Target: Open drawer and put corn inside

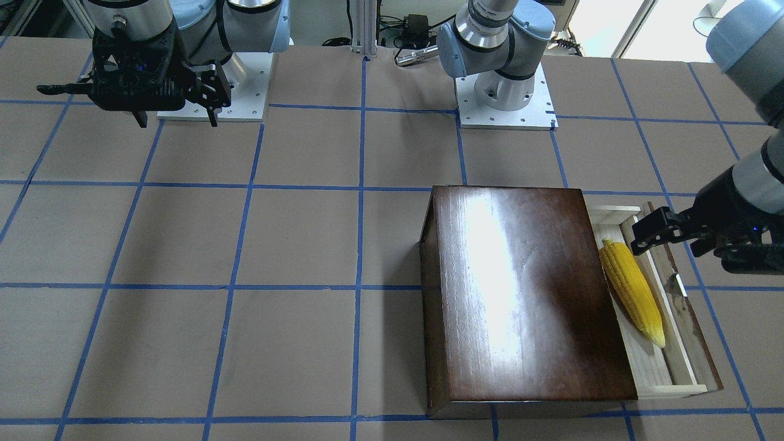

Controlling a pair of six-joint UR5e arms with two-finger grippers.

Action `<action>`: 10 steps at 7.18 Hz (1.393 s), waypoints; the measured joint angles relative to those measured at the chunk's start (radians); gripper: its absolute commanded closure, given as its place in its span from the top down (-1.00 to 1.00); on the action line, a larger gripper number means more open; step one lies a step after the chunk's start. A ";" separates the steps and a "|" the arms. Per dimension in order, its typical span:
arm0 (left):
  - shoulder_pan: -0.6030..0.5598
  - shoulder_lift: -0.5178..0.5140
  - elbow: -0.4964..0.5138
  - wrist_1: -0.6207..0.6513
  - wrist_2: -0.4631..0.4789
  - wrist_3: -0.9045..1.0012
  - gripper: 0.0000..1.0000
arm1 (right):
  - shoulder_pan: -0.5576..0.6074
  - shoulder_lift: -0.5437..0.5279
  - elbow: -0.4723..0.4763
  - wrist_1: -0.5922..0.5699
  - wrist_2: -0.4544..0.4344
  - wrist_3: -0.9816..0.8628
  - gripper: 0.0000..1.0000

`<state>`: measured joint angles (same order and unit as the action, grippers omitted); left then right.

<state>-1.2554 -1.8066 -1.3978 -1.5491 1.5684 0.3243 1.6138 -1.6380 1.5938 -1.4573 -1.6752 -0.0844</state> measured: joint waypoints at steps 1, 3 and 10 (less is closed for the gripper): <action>-0.036 0.042 0.000 -0.039 0.000 -0.048 1.00 | 0.000 0.000 0.000 0.000 0.000 0.000 1.00; -0.132 0.090 -0.002 -0.063 0.000 -0.167 1.00 | 0.000 0.000 0.000 0.000 0.000 0.000 1.00; -0.335 0.192 -0.103 -0.061 0.007 -0.282 1.00 | 0.000 0.000 0.000 0.000 0.000 0.001 1.00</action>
<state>-1.5899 -1.6145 -1.5010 -1.6097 1.5754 0.0427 1.6138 -1.6378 1.5938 -1.4573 -1.6751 -0.0838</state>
